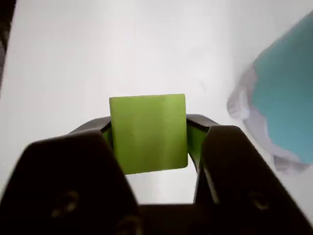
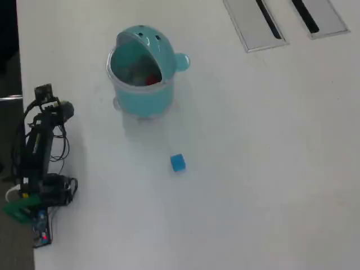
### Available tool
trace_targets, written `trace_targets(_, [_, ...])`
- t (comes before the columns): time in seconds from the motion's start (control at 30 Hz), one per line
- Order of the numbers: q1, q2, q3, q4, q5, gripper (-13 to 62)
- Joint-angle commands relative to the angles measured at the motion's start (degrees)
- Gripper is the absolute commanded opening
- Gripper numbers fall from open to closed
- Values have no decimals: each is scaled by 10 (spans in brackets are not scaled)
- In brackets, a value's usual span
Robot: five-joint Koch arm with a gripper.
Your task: Grasp RGB lego blocks and put them in the bin one by one.
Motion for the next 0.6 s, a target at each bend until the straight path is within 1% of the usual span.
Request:
trace_targets(0.0, [4, 33, -93, -7, 0, 40])
trace_targets(0.07, [15, 40, -117, -12, 0, 40])
trace_targets(0.23, [90, 35, -259, -13, -1, 41])
trace_targets(0.33, [135, -10, -353, -14, -7, 40])
trace_targets(0.47, [154, -70, -441, -16, -7, 40])
trace_targets(0.57, [163, -145, -534, -26, -6, 40])
